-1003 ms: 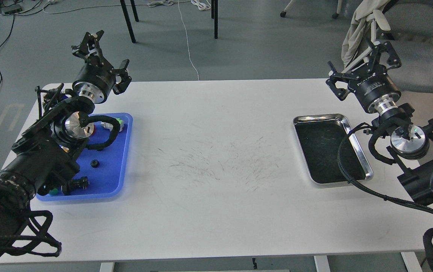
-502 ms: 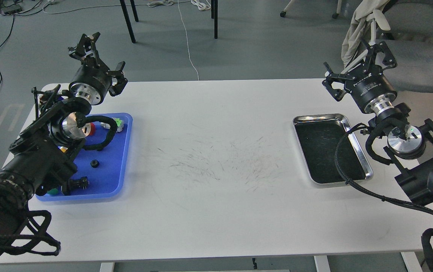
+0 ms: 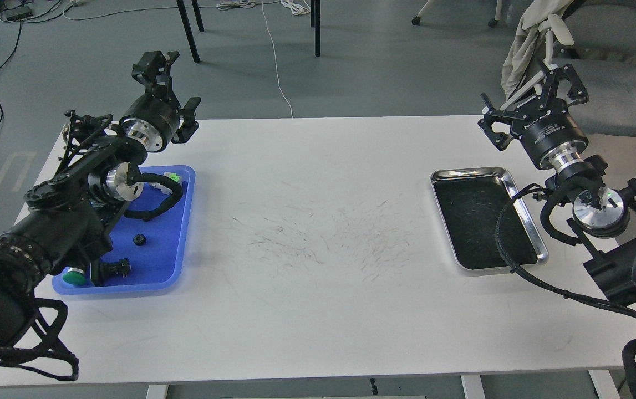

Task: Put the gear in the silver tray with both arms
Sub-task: 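Move the left gripper over the blue tray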

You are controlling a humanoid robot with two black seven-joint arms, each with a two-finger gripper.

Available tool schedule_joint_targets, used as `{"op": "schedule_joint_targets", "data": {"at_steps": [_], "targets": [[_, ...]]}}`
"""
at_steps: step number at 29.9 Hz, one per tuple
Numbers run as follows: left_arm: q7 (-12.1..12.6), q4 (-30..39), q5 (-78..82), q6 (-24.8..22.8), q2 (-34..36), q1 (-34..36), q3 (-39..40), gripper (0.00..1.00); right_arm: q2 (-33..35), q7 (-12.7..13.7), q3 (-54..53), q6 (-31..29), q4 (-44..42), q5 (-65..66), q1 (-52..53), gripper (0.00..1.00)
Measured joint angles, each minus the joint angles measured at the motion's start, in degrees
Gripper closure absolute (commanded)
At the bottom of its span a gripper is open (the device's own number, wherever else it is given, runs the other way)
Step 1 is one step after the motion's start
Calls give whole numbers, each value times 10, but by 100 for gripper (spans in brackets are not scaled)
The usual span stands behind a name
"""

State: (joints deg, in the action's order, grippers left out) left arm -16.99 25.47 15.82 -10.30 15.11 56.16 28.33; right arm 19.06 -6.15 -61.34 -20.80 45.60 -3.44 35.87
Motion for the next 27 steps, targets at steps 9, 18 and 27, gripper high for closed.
{"op": "schedule_joint_targets", "data": {"at_steps": [9,18,27], "targets": [[8,23,172,-64,83,64,-127,2,-1,-1,-1,0,22,-1,-1,1],[38,148,489,-69,139,144,-251,2,20,-1,-18,1,62,-2,-20,1],[274,308,656,-156,190,181,-256,2,36,0,-19,2,68,-2,-29,1]]}}
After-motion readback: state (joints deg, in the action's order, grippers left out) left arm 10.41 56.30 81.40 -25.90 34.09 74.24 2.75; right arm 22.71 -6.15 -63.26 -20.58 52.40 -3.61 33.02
